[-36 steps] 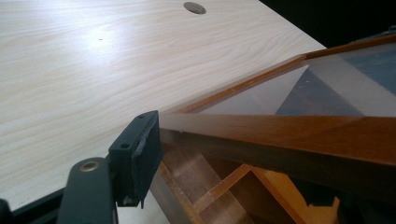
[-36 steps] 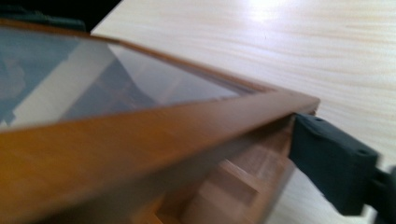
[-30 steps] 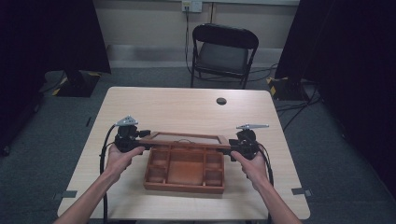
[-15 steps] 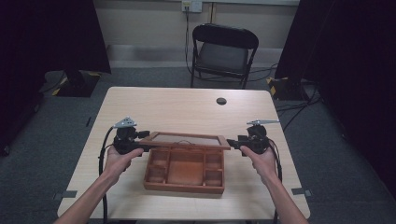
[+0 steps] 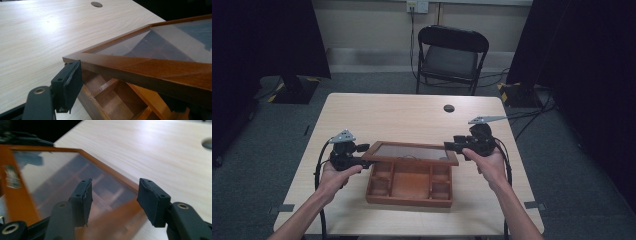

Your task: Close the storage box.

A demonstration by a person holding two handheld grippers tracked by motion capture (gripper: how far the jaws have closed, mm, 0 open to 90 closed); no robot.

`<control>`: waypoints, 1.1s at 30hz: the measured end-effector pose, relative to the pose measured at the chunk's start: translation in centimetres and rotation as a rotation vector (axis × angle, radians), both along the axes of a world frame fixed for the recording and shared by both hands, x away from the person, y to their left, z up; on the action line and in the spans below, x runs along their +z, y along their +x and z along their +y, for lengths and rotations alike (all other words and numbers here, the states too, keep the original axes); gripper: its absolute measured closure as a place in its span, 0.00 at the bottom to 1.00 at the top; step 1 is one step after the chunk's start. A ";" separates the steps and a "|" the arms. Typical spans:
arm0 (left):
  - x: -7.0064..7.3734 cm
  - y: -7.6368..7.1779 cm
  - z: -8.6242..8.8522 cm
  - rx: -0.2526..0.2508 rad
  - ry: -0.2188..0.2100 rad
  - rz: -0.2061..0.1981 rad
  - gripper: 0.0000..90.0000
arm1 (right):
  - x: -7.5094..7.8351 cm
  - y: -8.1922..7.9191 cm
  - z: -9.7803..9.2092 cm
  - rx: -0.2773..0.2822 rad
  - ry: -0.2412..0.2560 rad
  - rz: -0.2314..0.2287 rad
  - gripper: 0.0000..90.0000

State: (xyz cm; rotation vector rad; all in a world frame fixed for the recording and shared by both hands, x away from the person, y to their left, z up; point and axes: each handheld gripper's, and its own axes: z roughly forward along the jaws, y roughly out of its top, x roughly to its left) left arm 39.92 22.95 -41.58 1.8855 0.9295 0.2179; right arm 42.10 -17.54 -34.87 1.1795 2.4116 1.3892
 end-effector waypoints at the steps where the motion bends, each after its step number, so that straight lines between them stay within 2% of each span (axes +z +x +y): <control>1: 0.0 -0.1 -0.1 -0.007 0.004 -0.003 0.32 | 0.4 -0.1 0.3 0.015 0.010 -0.005 0.52; 3: -0.1 -0.2 -0.3 -0.005 0.019 -0.012 0.31 | 1.4 -0.3 1.2 0.053 0.026 -0.013 0.53; 4: -0.1 -0.2 -0.3 -0.005 0.019 -0.012 0.31 | 1.4 -0.3 1.2 0.053 0.026 -0.013 0.53; 5: -0.1 -0.2 -0.3 -0.002 0.013 -0.008 0.31 | 1.7 -0.4 1.7 0.075 0.028 -0.016 0.53; 6: -0.2 -0.3 -0.3 -0.001 0.015 -0.003 0.31 | 2.3 -0.5 3.1 0.123 0.034 -0.015 0.54; 7: -0.2 -0.3 -0.3 -0.001 0.015 -0.003 0.31 | 2.3 -0.5 3.1 0.123 0.034 -0.015 0.54; 8: -0.3 -0.3 -0.3 -0.007 0.020 0.000 0.31 | 2.5 -0.6 4.1 0.164 0.047 -0.005 0.55; 10: -0.3 -0.4 -0.3 -0.009 0.028 0.002 0.31 | 2.6 -0.7 4.6 0.174 0.049 -0.005 0.54; 11: -0.4 -0.4 -0.3 -0.007 0.019 0.005 0.30 | 2.6 -0.7 5.6 0.216 0.039 0.005 0.52; 12: -0.5 -0.5 -0.3 -0.009 0.021 0.008 0.30 | 2.6 -0.7 5.6 0.216 0.039 0.005 0.52; 13: -0.6 -0.5 -0.3 -0.013 0.022 0.013 0.29 | 2.4 -0.5 6.4 0.258 0.040 0.025 0.53; 15: -0.7 -0.5 -0.3 -0.013 0.014 0.018 0.29 | 2.4 -0.5 6.7 0.269 0.027 0.029 0.55; 16: -0.8 -0.3 -0.3 -0.009 0.017 0.029 0.29 | 2.2 -0.5 7.6 0.313 0.025 0.043 0.59; 17: -0.8 -0.3 -0.3 -0.009 0.017 0.029 0.29 | 2.2 -0.5 7.6 0.313 0.025 0.043 0.59; 18: -0.7 -0.3 -0.3 -0.010 0.019 0.026 0.29 | 2.1 -0.6 8.3 0.341 0.036 0.044 0.63; 24: -0.8 -0.3 -0.2 -0.015 0.018 0.026 0.28 | 2.2 -0.8 8.7 0.376 0.074 0.050 0.73; 29: -1.0 -0.4 -0.3 -0.011 0.018 0.038 0.28 | 1.7 -1.3 9.1 0.434 0.036 0.084 0.81; 33: -1.0 -0.4 -0.3 -0.013 0.013 0.035 0.28 | 1.3 -1.3 9.1 0.440 0.031 0.100 0.85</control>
